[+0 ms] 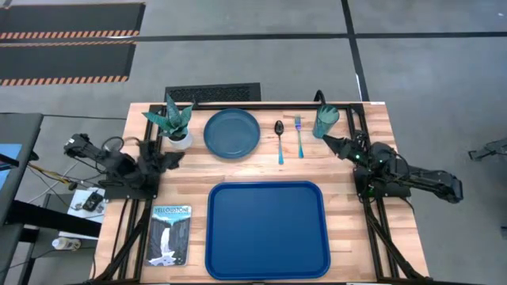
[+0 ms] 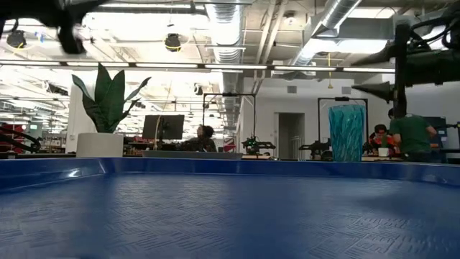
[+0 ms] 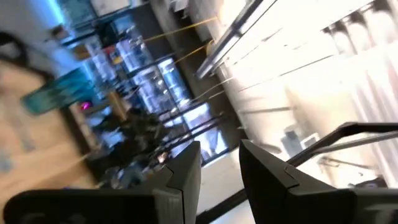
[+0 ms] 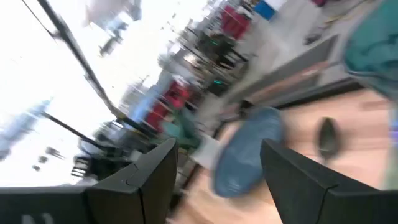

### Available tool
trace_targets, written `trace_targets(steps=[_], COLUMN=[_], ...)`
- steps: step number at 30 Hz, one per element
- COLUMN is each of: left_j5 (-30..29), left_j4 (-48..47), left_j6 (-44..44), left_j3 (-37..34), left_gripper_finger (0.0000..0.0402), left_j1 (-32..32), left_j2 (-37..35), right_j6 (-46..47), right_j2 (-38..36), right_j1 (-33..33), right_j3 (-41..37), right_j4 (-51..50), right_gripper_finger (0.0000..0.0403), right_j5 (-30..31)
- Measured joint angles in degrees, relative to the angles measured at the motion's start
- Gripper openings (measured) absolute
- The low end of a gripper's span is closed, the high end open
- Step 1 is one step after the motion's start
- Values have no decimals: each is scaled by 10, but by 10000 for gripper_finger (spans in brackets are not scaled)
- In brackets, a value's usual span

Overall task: Pick and place plate/cup/fork/spoon on tray
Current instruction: Put the blue glass on the top left of the blue serving tray

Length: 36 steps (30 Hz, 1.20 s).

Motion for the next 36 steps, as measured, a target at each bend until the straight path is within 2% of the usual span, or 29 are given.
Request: trace_targets(steps=[2, 8, 15, 17, 20, 25, 27, 31, 36], left_j5=[0, -9, -157, -188, -186, -189, -190, -177, -138], left_j4=[9, 1, -9, -17, -42, -99, -125, -197, -315], left_j6=[14, 61, 104, 104, 118, 163, 194, 211, 159], left_j3=[38, 165, 286, 314, 356, 426, 455, 505, 557], left_gripper_finger=[98, 98, 98, 98, 98, 98, 98, 98, 98], left_j1=[0, 0, 1, 3, 10, 18, 26, 43, 71], left_j2=[44, 180, 302, 322, 340, 360, 366, 374, 398], right_j6=[7, -59, -158, -195, -199, -201, -213, -261, -278], right_j2=[1, 0, 4, 4, 11, 53, 87, 171, 285], right_j1=[0, 0, 0, 0, 0, 0, 0, 0, 0], right_j3=[12, 78, 196, 223, 264, 344, 388, 501, 649], right_j4=[16, 132, 159, 158, 146, 114, 83, -53, -264], right_gripper_finger=[254, 254, 254, 254, 254, 254, 254, 254, 254], right_j5=[-10, -102, -148, -145, -118, -112, -104, -103, -100])
